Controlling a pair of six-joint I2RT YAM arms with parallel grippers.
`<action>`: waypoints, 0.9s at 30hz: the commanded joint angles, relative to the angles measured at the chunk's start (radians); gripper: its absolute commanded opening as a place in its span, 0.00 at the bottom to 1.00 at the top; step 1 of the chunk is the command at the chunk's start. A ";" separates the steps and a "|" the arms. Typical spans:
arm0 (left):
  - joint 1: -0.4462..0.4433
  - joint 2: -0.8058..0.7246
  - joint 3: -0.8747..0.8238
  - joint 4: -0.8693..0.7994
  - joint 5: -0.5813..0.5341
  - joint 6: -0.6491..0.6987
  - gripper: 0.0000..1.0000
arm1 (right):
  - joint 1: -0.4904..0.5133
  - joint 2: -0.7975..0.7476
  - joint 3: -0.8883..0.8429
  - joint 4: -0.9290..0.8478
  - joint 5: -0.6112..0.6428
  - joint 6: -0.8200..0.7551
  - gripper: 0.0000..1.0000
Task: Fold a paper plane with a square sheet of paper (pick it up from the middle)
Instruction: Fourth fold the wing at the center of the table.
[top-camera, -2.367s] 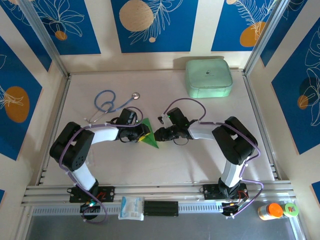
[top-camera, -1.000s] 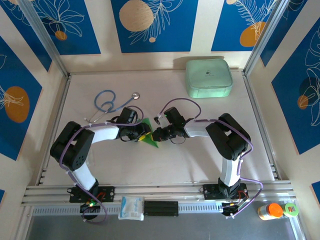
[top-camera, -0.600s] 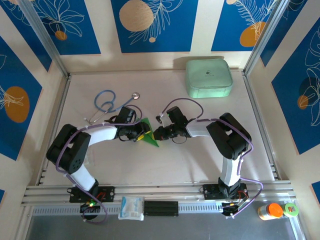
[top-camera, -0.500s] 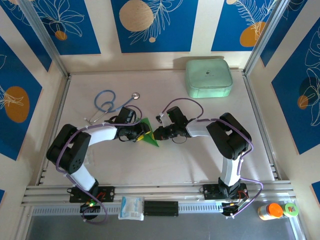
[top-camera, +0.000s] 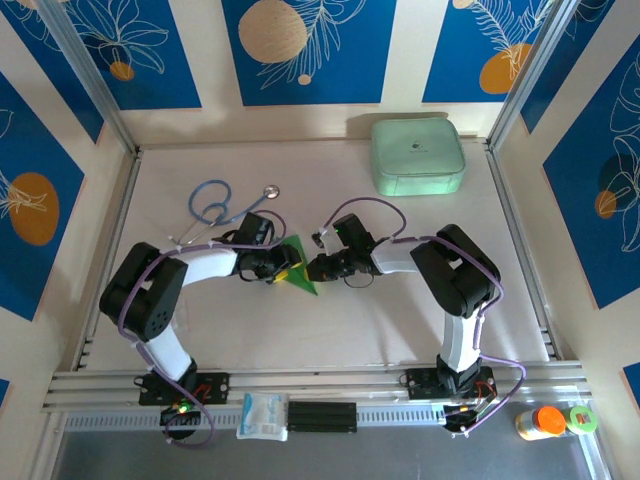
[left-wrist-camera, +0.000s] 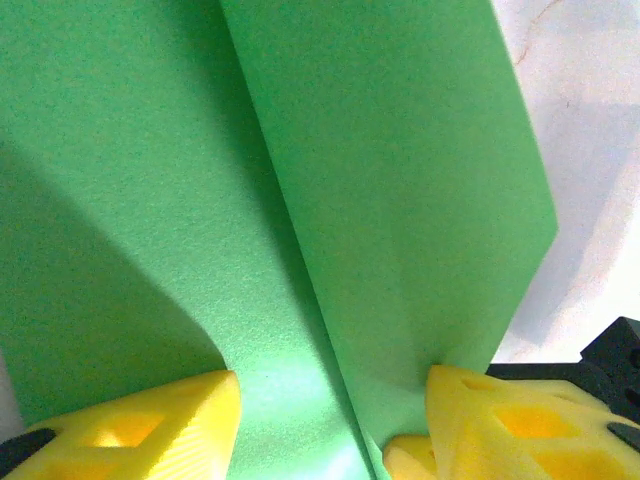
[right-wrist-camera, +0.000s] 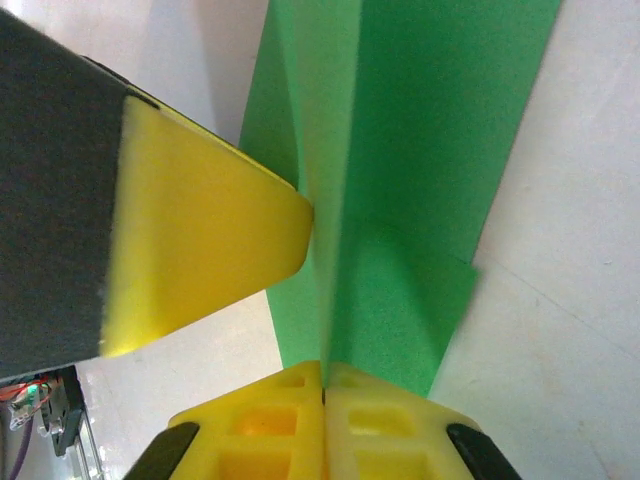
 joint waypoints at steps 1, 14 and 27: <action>0.004 0.036 0.002 -0.082 -0.030 0.007 0.54 | -0.002 0.012 -0.007 -0.009 -0.016 0.004 0.11; -0.005 0.059 0.003 -0.162 -0.058 0.018 0.55 | 0.001 0.033 0.023 -0.028 -0.006 -0.002 0.16; -0.012 0.075 0.005 -0.152 -0.048 0.014 0.55 | 0.001 0.052 0.042 -0.024 -0.040 -0.004 0.06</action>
